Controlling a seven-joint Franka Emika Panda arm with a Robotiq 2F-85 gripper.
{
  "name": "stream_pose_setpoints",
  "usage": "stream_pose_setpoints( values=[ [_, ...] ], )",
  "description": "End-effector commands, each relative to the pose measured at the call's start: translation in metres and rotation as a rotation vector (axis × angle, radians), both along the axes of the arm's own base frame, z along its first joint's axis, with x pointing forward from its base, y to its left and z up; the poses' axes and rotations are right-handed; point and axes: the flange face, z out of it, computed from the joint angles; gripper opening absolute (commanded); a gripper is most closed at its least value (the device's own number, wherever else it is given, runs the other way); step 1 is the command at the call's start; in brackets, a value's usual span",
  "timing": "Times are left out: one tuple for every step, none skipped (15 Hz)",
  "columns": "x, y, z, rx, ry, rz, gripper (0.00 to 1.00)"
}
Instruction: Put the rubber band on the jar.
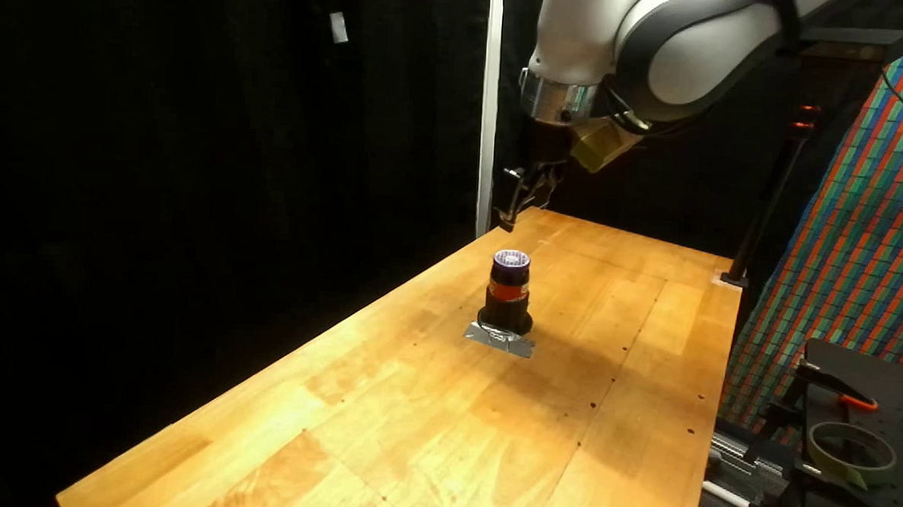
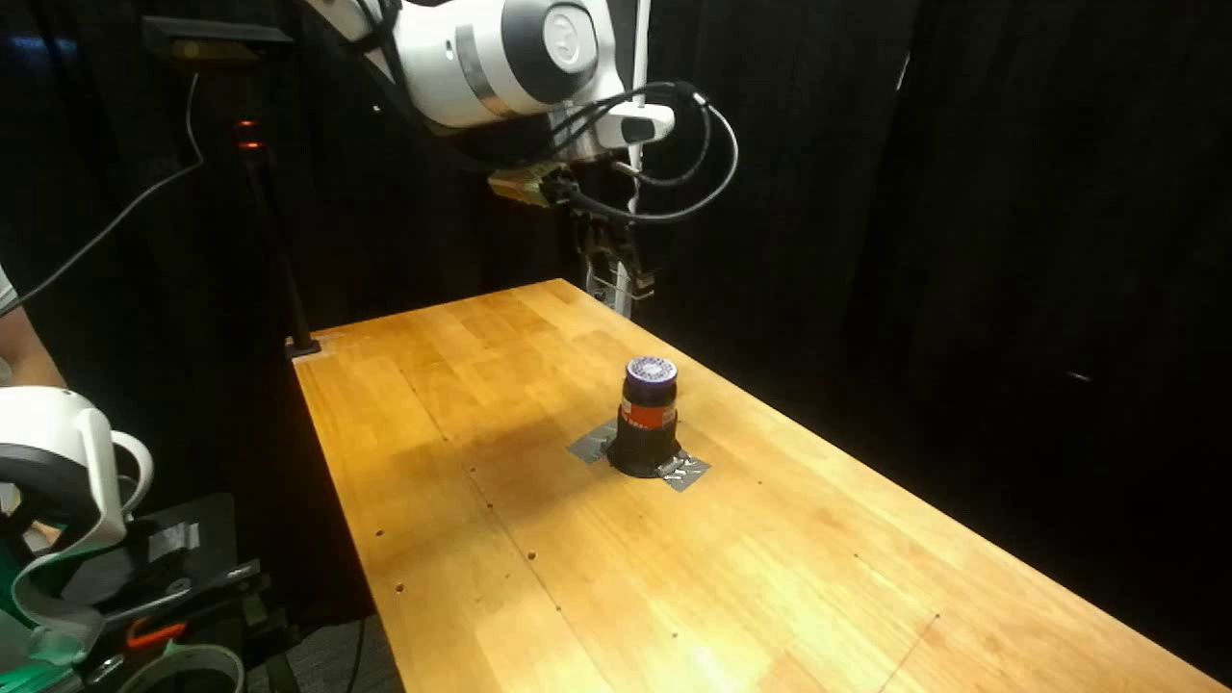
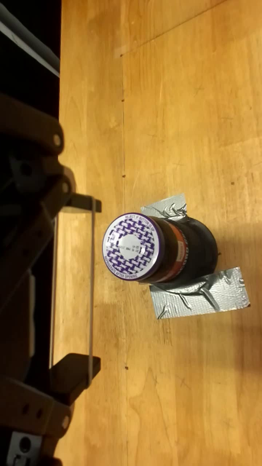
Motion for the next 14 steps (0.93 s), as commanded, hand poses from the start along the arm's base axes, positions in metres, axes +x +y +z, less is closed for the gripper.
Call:
stream_pose_setpoints(
  values=[
    [0.044, 0.001, -0.020, 0.020, 0.001, -0.039, 1.00],
    [0.053, -0.002, -0.027, 0.027, 0.003, -0.050, 1.00],
    [0.058, -0.004, -0.033, 0.030, 0.007, -0.063, 1.00],
    [0.064, -0.007, -0.039, 0.031, 0.014, -0.076, 1.00],
    [0.069, -0.011, -0.044, 0.032, 0.019, -0.085, 1.00],
    [0.072, -0.015, -0.049, 0.031, 0.027, -0.097, 1.00],
    [0.076, -0.019, -0.055, 0.033, 0.034, -0.111, 1.00],
    [0.079, -0.024, -0.063, 0.035, 0.039, -0.124, 1.00],
    [0.081, -0.028, -0.067, 0.033, 0.049, -0.134, 1.00],
    [0.083, -0.031, -0.074, 0.035, 0.059, -0.141, 1.00],
    [0.083, -0.034, -0.079, 0.038, 0.078, -0.146, 1.00],
    [0.084, -0.037, -0.084, 0.040, 0.090, -0.150, 1.00],
    [0.083, -0.038, -0.089, 0.047, 0.110, -0.152, 1.00],
    [0.083, -0.039, -0.093, 0.053, 0.128, -0.155, 1.00]
  ],
)
